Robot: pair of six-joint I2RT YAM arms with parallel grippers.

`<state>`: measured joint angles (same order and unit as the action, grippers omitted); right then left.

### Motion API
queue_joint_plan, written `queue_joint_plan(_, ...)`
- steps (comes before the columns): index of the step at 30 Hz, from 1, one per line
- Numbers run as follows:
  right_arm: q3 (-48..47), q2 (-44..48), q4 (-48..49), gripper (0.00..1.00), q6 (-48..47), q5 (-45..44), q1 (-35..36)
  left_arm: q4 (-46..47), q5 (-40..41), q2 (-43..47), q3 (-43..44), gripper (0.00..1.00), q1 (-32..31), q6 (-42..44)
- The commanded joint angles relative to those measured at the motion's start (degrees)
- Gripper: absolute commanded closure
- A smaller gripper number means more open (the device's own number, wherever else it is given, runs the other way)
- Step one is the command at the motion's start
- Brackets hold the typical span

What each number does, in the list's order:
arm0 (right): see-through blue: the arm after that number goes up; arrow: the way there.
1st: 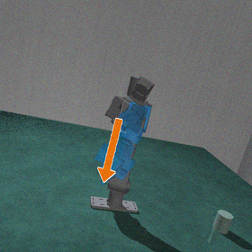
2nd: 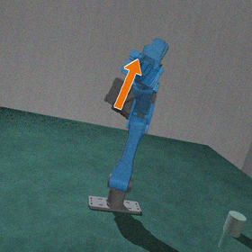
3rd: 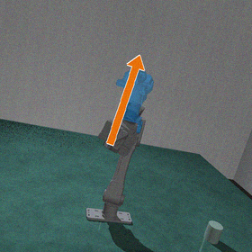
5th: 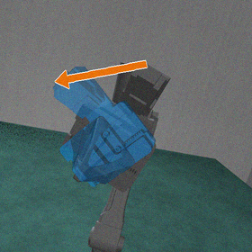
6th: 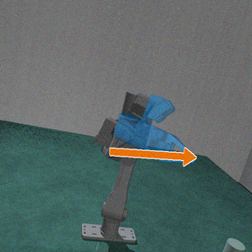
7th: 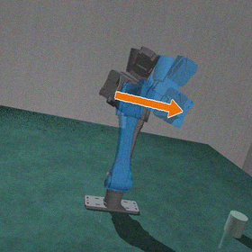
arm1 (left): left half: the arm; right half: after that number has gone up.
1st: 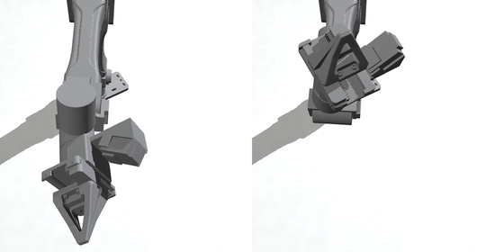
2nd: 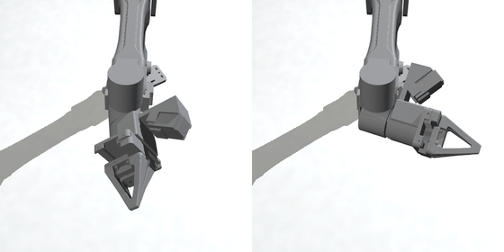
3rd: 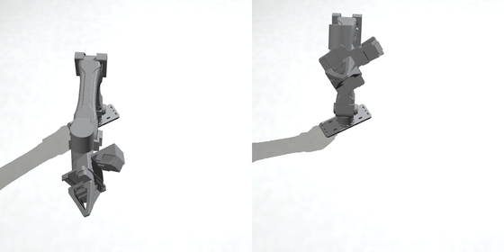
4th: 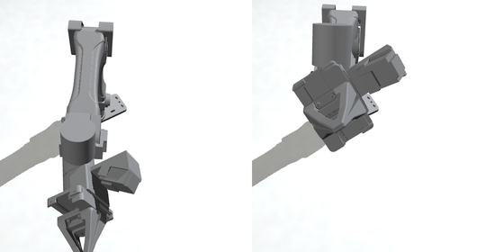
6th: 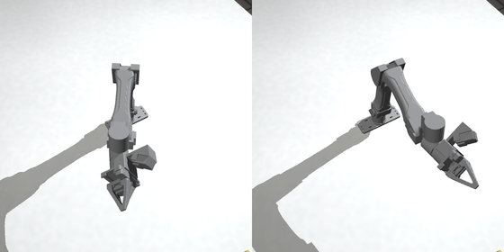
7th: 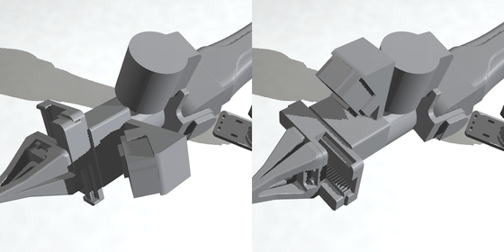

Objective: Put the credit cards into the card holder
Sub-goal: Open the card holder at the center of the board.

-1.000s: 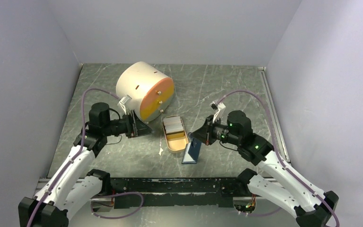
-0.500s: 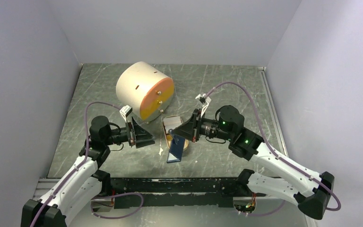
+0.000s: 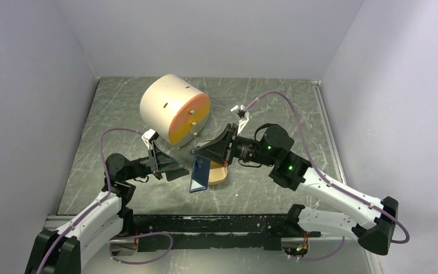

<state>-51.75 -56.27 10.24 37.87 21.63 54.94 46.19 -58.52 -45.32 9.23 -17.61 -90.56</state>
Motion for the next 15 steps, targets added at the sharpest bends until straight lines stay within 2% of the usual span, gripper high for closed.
queue_joint_plan(1,-1.7,-1.1,5.1,1.00,1.1,-1.1,1.3,15.2,1.2,-1.7,-0.8,0.05,-1.0,-6.7)
queue_joint_plan(7,-1.8,-1.5,6.8,1.00,1.3,-2.0,1.9,20.1,1.3,-4.5,-2.0,0.05,-1.6,-8.5)
queue_joint_plan(15,-3.0,-2.0,6.3,1.00,0.4,-2.4,2.0,12.5,2.4,-2.2,-1.8,0.02,-2.0,-4.7)
